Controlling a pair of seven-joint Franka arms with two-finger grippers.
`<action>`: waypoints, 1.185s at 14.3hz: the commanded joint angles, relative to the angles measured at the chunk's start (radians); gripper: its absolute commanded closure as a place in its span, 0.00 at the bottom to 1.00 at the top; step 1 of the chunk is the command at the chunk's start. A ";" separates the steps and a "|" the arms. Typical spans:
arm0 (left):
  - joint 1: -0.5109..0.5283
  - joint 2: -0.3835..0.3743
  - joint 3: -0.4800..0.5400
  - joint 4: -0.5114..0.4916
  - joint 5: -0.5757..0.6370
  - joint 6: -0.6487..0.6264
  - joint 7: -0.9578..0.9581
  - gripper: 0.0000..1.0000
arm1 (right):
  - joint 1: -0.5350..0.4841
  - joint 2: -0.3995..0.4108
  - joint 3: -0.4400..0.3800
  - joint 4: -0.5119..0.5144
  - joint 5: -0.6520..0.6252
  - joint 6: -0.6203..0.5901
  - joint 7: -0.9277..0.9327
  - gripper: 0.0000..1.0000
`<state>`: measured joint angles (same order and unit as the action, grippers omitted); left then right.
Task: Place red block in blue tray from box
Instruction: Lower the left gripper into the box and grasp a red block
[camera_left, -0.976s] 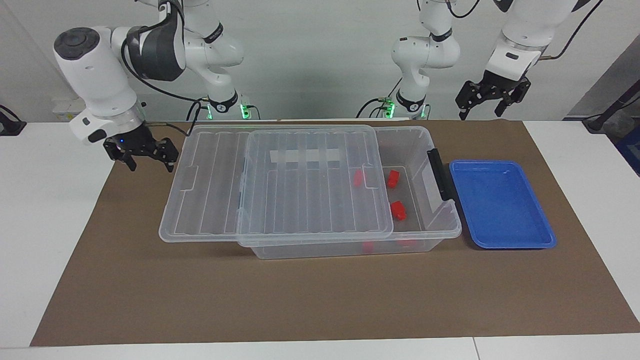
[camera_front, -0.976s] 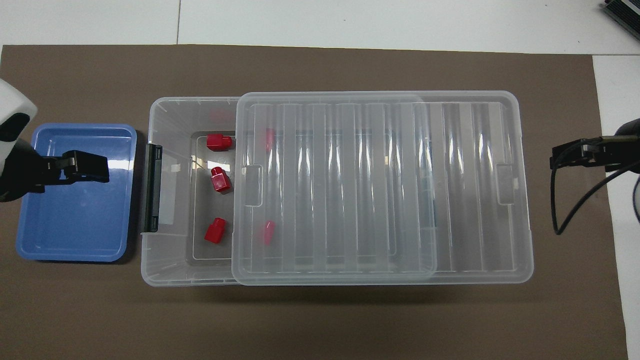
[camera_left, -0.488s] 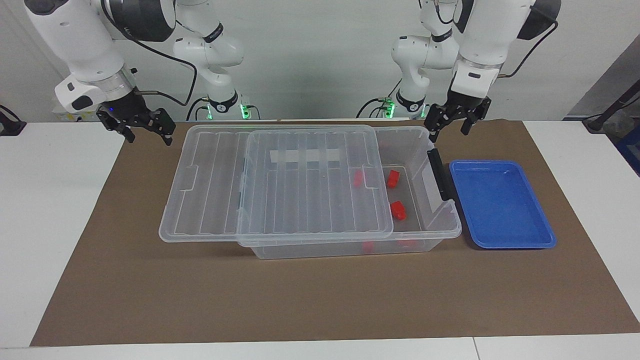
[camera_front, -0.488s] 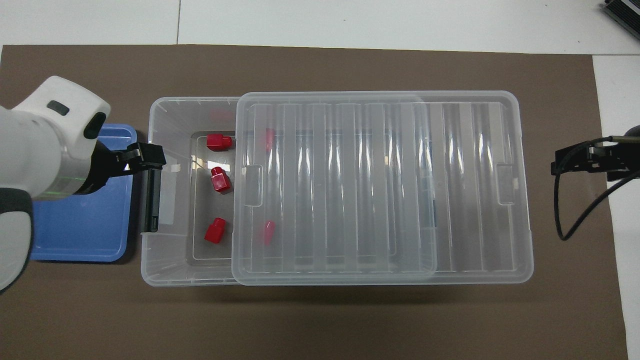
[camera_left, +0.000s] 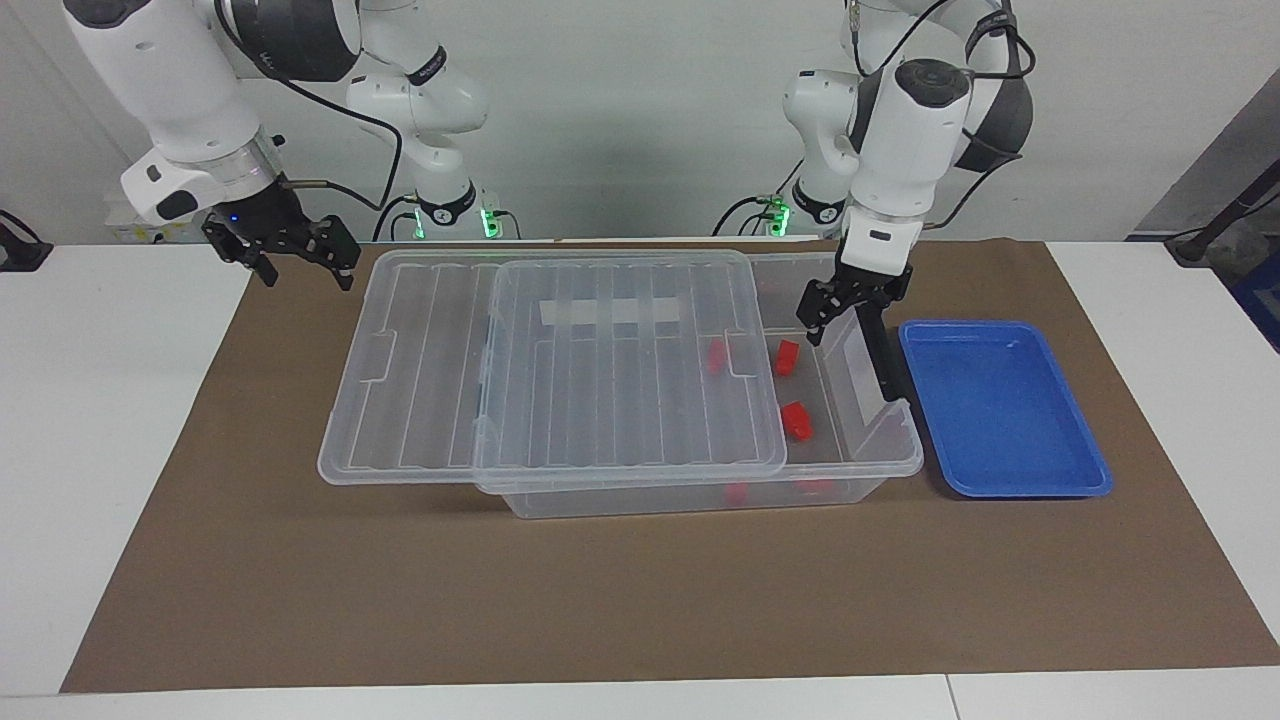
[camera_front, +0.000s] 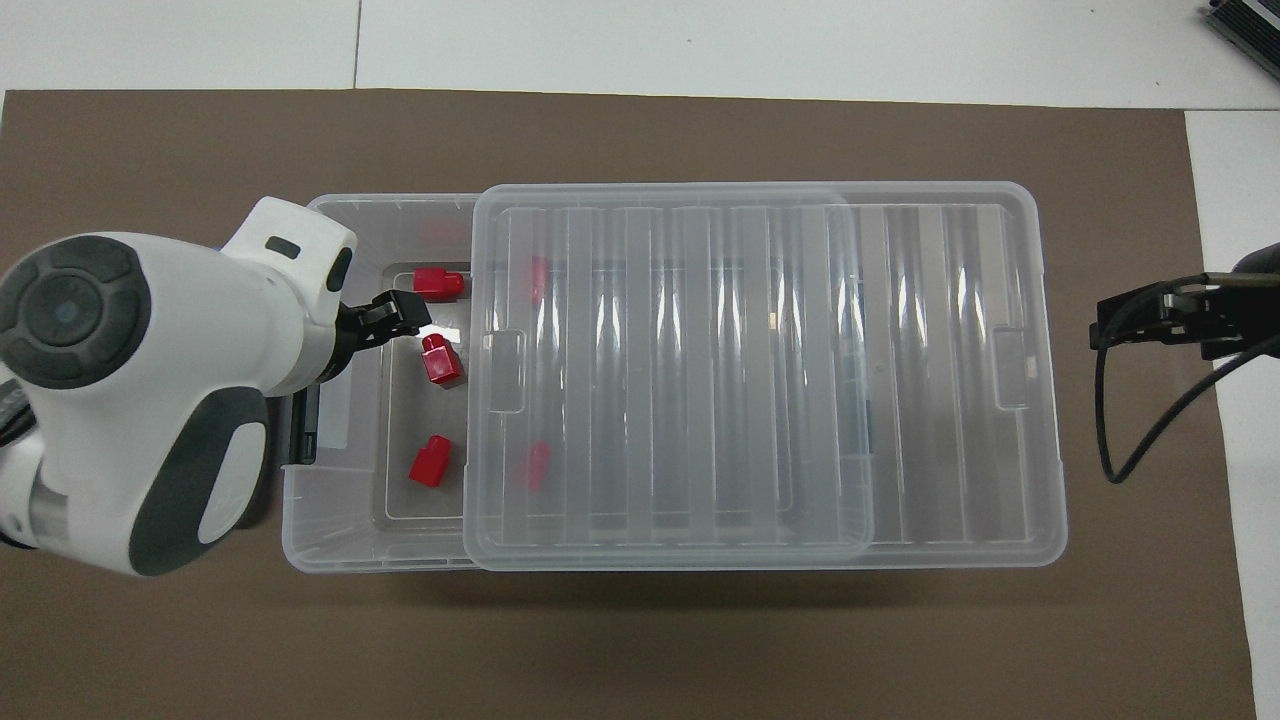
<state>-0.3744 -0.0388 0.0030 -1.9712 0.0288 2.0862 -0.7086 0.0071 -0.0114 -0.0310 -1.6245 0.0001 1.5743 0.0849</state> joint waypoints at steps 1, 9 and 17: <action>-0.040 0.017 0.015 -0.058 -0.012 0.104 -0.055 0.00 | -0.004 -0.009 0.006 -0.005 0.001 0.010 0.016 0.00; -0.024 0.049 0.018 -0.158 -0.007 0.255 -0.014 0.00 | -0.004 -0.009 0.006 -0.005 0.001 0.010 0.016 0.00; -0.018 0.157 0.018 -0.179 -0.007 0.409 -0.022 0.00 | -0.004 -0.009 0.005 -0.005 0.001 0.009 0.015 0.00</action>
<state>-0.3970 0.0543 0.0235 -2.1282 0.0288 2.4260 -0.7433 0.0071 -0.0114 -0.0310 -1.6244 0.0001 1.5743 0.0849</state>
